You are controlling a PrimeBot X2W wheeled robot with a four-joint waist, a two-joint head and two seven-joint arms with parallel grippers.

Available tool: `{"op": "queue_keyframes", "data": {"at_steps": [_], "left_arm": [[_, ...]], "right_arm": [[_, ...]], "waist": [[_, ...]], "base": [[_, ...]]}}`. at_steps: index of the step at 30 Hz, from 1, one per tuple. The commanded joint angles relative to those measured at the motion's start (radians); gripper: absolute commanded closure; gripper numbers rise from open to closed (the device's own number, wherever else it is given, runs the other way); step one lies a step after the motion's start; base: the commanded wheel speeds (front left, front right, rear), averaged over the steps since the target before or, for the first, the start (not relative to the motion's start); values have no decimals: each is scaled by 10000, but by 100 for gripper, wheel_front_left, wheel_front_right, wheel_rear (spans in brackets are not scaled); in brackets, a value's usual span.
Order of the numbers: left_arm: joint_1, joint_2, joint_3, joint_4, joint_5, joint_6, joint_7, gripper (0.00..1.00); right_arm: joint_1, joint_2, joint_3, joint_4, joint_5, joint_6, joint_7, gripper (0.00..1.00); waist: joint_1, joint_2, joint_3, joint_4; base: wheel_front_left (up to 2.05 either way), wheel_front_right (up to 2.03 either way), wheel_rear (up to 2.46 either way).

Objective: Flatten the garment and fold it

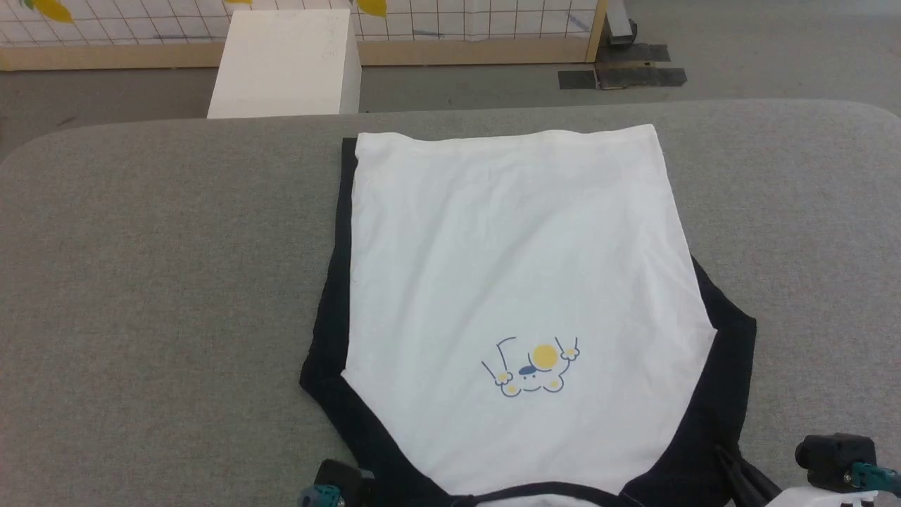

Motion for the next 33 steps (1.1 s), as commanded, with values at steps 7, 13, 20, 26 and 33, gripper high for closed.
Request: {"op": "queue_keyframes", "data": {"at_steps": [7, 13, 20, 26, 33], "left_arm": [[227, -429, 51, 764, -247, -136, -415, 38], [402, -605, 153, 1153, -487, -196, -686, 0], [899, -645, 845, 594, -883, 152, -1550, 0], [1451, -87, 2420, -1326, -1564, 641, -2519, 0], [1120, 238, 3770, -2502, -161, 1953, -4306, 0]], "right_arm": [[-103, 145, 263, 555, -195, -13, -322, 31], [-26, 272, 235, 793, -86, -13, -425, 0], [214, 479, -497, 183, -98, -13, -348, 0], [162, 657, -1499, -1483, -753, -13, -608, 0], [-477, 787, -1614, -2831, -2388, -13, -1925, 0]], "waist": [[1, 0, -511, 52], [1, 0, -800, 77], [1, 0, -978, 82], [1, 0, -1049, 43], [1, 0, -1221, -56]], "base": [[0, 0, 0], [0, 0, 0], [0, 0, 0], [0, 0, 0], [0, 0, 0]]}}
